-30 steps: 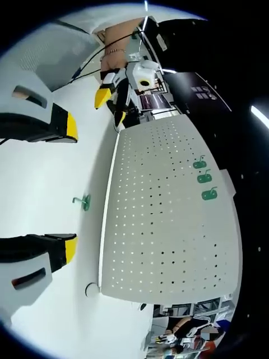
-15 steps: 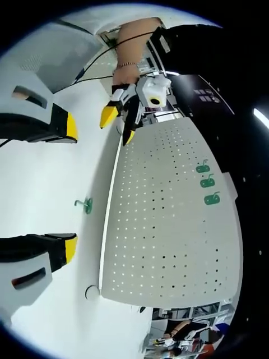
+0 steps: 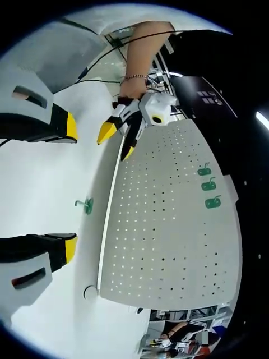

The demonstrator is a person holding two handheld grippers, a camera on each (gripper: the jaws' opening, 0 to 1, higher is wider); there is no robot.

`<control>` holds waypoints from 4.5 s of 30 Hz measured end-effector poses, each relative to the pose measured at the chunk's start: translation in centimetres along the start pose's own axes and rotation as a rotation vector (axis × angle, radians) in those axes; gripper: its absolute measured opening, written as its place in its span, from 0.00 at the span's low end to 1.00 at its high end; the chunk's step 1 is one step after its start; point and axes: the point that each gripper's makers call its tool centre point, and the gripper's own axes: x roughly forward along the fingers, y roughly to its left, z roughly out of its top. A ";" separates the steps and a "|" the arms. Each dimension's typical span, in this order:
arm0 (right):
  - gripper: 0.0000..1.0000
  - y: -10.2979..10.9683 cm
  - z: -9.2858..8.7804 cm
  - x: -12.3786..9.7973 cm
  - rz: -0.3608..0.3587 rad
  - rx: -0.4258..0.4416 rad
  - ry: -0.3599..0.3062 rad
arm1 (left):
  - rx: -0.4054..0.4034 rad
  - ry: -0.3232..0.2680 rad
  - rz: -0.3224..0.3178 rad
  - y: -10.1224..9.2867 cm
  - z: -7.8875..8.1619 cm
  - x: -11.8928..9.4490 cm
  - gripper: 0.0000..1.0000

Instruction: Insert the hook assembly into the mounting plate slot until the hook locks in place.

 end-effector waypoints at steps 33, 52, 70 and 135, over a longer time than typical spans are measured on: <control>0.63 -0.3 -0.5 0.2 0.000 0.037 0.013 | 0.197 0.181 -0.158 0.7 0.3 5.9 0.68; 0.63 -0.8 -0.6 0.0 -0.024 0.055 0.013 | 0.311 0.279 -0.223 0.9 0.8 9.1 0.66; 0.63 -0.2 -1.4 0.4 -0.012 -0.019 0.070 | 0.355 0.372 -0.292 0.1 -0.2 11.3 0.61; 0.59 -1.1 -1.5 0.0 -0.041 0.054 0.055 | 0.346 0.427 -0.219 1.4 -1.0 13.6 0.04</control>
